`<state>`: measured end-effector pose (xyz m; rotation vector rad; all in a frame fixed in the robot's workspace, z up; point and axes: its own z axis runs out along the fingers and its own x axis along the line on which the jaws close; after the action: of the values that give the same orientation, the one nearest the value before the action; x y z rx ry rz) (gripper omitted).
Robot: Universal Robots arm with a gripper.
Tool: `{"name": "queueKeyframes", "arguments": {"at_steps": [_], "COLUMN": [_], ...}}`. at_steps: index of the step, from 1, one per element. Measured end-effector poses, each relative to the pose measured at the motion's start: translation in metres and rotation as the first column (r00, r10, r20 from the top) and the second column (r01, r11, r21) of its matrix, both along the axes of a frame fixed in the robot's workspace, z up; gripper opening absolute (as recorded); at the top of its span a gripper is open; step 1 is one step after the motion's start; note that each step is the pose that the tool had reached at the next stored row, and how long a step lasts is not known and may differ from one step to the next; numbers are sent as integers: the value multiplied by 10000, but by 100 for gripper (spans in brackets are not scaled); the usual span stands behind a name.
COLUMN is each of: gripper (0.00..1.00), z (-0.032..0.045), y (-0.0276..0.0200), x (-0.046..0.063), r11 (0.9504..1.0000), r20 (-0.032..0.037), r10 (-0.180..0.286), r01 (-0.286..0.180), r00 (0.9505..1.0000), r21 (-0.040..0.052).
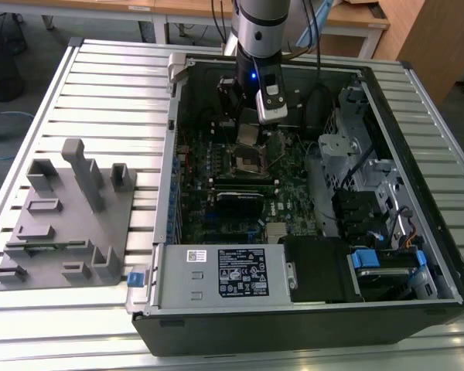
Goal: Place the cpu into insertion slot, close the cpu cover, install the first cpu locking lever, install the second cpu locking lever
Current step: 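Place the cpu into insertion slot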
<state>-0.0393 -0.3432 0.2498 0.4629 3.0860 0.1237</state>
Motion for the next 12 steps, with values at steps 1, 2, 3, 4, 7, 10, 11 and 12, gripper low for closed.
{"name": "queueKeyframes", "arguments": {"at_steps": [1,2,3,4,7,10,11,12], "gripper": [54,54,54,54,54,54,54,54], "z": [0,0,0,0,-2,-5,-5,-6], "y": [0,0,0,0,0,0,0,0], "x": [0,0,0,0,0,0,0,0], "r11": [10000,10000,10000,10000,10000,9995,9993,9991], "r20": [0,0,0,0,0,0,0,0], "r10": [0,-1,0,0,-85,-309,-378,-433], "r01": [0,1,0,0,85,309,378,433], "r00": [10000,10000,10000,10000,10000,9995,9993,9991], "r21": [0,0,0,0,0,0,0,-1]}}
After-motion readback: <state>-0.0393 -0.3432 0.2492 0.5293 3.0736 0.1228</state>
